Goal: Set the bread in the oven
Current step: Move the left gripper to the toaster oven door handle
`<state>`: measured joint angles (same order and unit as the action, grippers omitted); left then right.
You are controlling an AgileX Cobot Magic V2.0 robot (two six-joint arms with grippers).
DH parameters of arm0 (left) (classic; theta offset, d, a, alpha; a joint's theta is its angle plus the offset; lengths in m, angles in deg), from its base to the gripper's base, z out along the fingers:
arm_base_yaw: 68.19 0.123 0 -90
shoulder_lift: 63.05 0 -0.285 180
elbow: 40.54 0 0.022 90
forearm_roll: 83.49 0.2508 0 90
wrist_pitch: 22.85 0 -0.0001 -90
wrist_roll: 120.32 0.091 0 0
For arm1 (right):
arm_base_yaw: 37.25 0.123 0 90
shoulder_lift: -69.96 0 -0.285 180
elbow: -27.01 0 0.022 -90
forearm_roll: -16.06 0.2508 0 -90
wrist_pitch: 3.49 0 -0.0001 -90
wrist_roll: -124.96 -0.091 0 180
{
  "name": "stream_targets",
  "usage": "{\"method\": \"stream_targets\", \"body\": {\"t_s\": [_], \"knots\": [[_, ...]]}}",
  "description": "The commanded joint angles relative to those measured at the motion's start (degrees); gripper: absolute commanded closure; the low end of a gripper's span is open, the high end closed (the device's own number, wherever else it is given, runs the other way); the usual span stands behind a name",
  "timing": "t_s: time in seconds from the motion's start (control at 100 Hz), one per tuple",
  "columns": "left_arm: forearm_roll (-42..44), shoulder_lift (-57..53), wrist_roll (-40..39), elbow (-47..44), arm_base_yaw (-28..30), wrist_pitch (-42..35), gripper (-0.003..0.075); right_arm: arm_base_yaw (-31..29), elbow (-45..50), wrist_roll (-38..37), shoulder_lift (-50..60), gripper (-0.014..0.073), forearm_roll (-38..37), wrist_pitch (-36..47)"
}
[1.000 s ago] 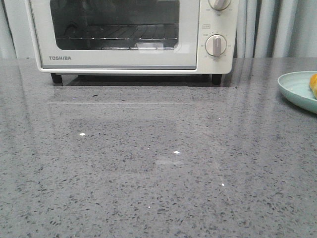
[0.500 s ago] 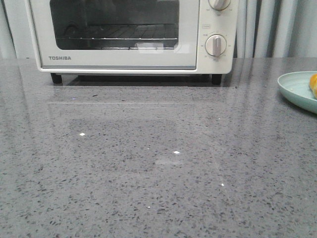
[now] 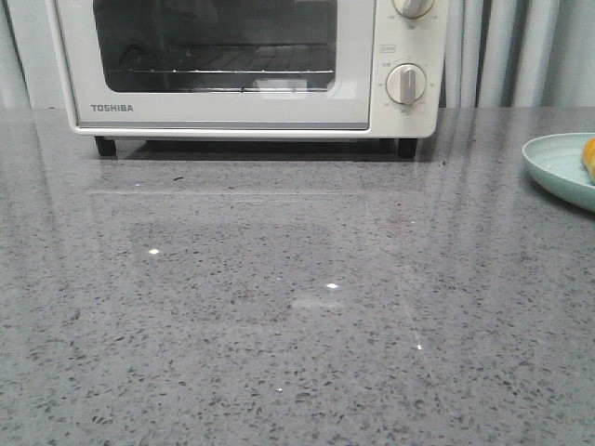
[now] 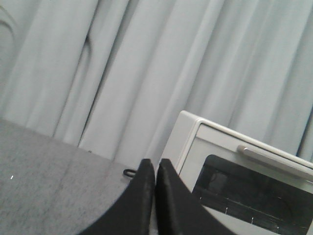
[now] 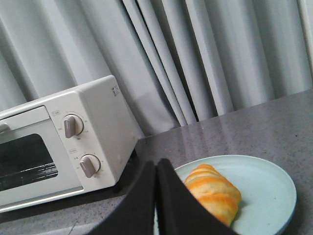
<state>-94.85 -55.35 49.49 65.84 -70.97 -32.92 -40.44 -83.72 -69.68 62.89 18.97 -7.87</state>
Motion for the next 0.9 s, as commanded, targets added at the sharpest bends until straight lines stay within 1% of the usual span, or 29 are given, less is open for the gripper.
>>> {"method": "stream_targets", "body": {"t_s": [0.0, 0.06, 0.14, 0.25, 0.35, 0.74, 0.89], "knots": [[6.12, 0.87, -0.47, 5.31, -1.65, -3.08, 0.0742, -0.44, -5.53, -0.17, -2.49, 0.065, 0.0, -3.5], [8.53, 2.51, -0.47, 7.78, -2.97, -1.43, 0.0742, -0.44, -7.68, -0.17, -4.64, 0.065, 0.0, -7.7], [8.68, 5.52, -0.47, 11.36, -4.65, 0.8, 0.0742, -0.44, -10.36, -0.06, -7.48, 0.065, 0.0, -11.9], [8.68, 10.78, -0.47, 15.48, -7.26, 1.3, 0.0742, -0.44, -13.5, 1.54, -11.06, 0.065, 0.0, -14.8], [9.04, 16.18, -0.47, 19.72, -9.53, 1.62, 0.0742, -0.44, -16.73, 1.53, -13.94, 0.065, 0.0, -16.26], [12.65, 42.61, -0.36, 34.64, -18.96, 0.77, 0.0742, -0.44, -30.5, 1.53, -26.39, 0.065, 0.0, -31.22], [12.65, 52.79, -0.36, 41.71, -21.95, 0.55, 0.0741, -0.44, -34.86, 3.84, -29.79, 0.065, 0.0, -37.75]]}}
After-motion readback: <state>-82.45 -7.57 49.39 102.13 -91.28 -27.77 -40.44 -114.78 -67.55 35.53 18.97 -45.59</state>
